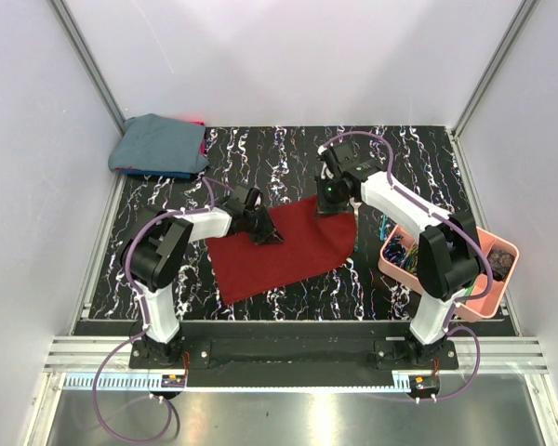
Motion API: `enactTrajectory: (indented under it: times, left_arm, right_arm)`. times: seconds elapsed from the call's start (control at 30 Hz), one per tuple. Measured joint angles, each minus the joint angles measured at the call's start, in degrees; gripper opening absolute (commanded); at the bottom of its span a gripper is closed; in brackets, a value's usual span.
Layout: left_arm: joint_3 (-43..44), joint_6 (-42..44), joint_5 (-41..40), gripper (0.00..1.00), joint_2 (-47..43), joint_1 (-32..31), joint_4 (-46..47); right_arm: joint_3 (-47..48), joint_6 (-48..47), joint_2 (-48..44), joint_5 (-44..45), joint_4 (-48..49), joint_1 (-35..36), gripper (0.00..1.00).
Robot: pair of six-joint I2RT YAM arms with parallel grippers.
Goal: Fold the napkin into a case and place the utensils inside
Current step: Fold the rectangle-folded napkin at the center of the board.
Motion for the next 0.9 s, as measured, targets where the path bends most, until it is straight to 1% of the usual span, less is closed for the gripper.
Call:
enactTrajectory:
  times: [0.1, 0.2, 0.33, 0.4, 0.47, 0.57, 0.73, 0.9]
  left_arm:
    - [-0.1, 0.8, -0.2, 0.15, -0.7, 0.0, -0.8]
    - [-2.1, 2.0, -0.7, 0.17, -5.2, 0.3, -3.7]
    - [-7.8, 3.8, -1.7, 0.17, -17.9, 2.4, -7.8]
    - [-10.9, 4.6, -1.9, 0.17, -23.6, 5.0, -8.3]
    - [-13.5, 5.3, -2.5, 0.16, -26.5, 7.3, -8.9]
    - [-17.5, 6.2, -4.0, 0.15, -26.8, 10.5, -9.6]
    - [-21.4, 6.8, -5.0, 0.15, -24.8, 10.6, -11.2]
    - [-21.7, 6.9, -5.8, 0.14, -24.6, 10.4, -10.4]
  right_arm:
    - [-0.4, 4.7, -0.1, -6.1, 2.3, 1.4, 0.00]
    - [-1.6, 8.5, -0.5, -9.6, 4.5, 2.5, 0.00]
    - [-3.0, 10.7, -1.8, -11.6, 5.3, 2.7, 0.00]
    - [-3.0, 11.2, -2.3, -11.9, 5.8, 2.9, 0.00]
    - [-3.0, 11.6, -2.5, -12.2, 6.1, 3.2, 0.00]
    - [-2.8, 12.1, -2.6, -12.6, 6.1, 4.6, 0.00]
    - [-0.1, 14.4, -1.7, -12.7, 6.1, 9.7, 0.00]
    - [2.2, 19.3, 1.2, -13.2, 10.2, 14.1, 0.00]
